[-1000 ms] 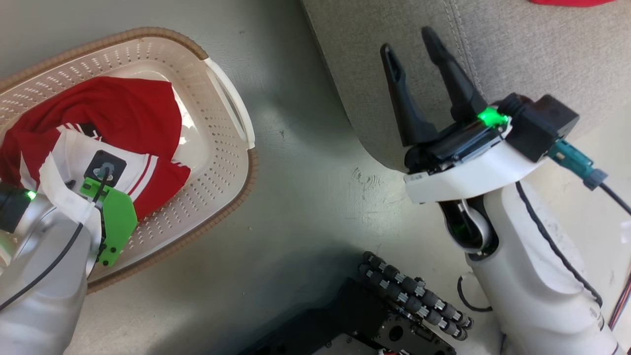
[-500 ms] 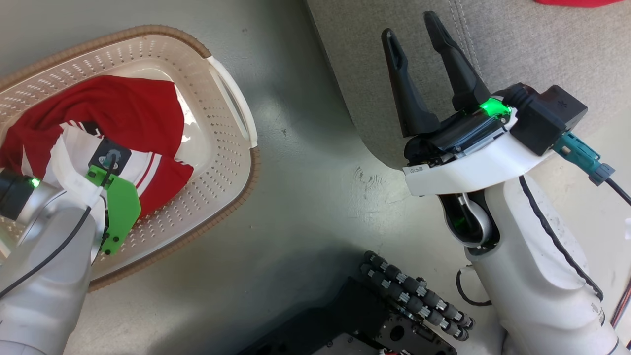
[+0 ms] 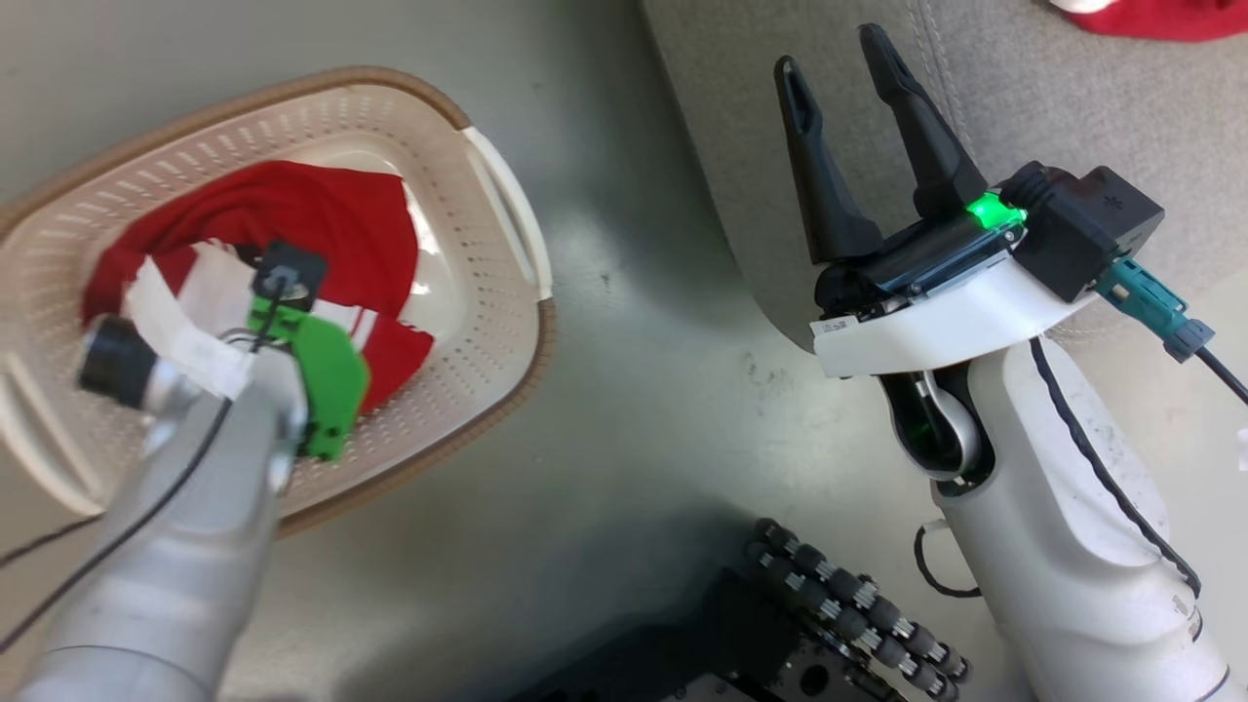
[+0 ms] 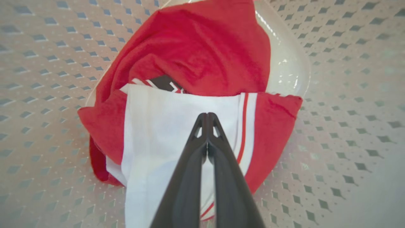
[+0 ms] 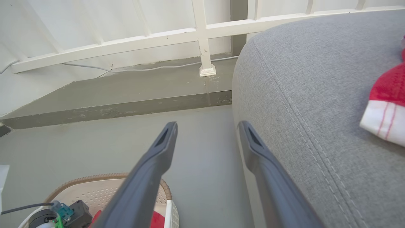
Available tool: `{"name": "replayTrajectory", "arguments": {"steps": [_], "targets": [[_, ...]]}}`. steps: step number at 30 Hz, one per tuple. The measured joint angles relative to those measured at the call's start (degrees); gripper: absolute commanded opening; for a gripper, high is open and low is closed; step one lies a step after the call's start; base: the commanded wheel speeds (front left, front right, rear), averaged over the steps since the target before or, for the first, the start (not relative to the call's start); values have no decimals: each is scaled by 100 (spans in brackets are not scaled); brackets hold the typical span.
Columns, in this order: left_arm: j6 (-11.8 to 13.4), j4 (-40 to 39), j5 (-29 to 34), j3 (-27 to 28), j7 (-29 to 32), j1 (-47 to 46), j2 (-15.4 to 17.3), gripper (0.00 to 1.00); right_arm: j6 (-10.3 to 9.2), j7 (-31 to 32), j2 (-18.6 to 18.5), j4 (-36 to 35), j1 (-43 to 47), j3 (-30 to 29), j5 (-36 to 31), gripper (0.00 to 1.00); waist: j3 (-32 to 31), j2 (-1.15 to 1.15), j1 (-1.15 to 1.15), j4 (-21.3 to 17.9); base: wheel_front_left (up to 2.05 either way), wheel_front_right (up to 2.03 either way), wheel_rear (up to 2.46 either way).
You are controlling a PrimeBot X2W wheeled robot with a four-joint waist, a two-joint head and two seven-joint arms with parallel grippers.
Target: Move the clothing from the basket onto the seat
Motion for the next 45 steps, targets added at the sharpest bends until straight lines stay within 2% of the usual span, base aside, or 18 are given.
{"name": "replayTrajectory", "arguments": {"steps": [1,2,3,11,16,24,40,45], "targets": [[24,-11,-67,36,-91,5,-91,15,1,0,-2,16,0,-18,-40,100,-38,0,0,41,0,0,0],[26,-27,-90,38,-178,8,-177,96,1,0,-11,42,0,-30,-92,100,-79,0,0,86,0,0,0],[32,-54,-90,31,-274,12,-244,100,2,0,-32,63,-1,-37,-142,100,-120,0,0,132,0,0,0],[183,-172,-401,225,-1057,176,-706,100,2,-14,-361,298,8,-221,-332,100,-502,0,0,571,0,0,0],[227,-245,-878,546,-1711,472,-727,100,-2,-15,-527,520,94,-332,-445,100,-930,0,0,1001,0,0,0],[227,-377,-1171,641,-2398,777,-742,100,-55,-14,-634,802,425,-434,-446,100,-1512,0,0,1449,0,0,0],[230,-1145,-1480,887,-2484,1245,-769,100,-138,-14,-657,1241,1123,-560,-354,100,-2755,0,0,2019,0,0,0],[337,-1744,-1470,1039,-2484,1375,-778,100,-200,-14,-646,1271,1280,-578,-286,100,-3157,0,0,2148,0,0,0]]}}
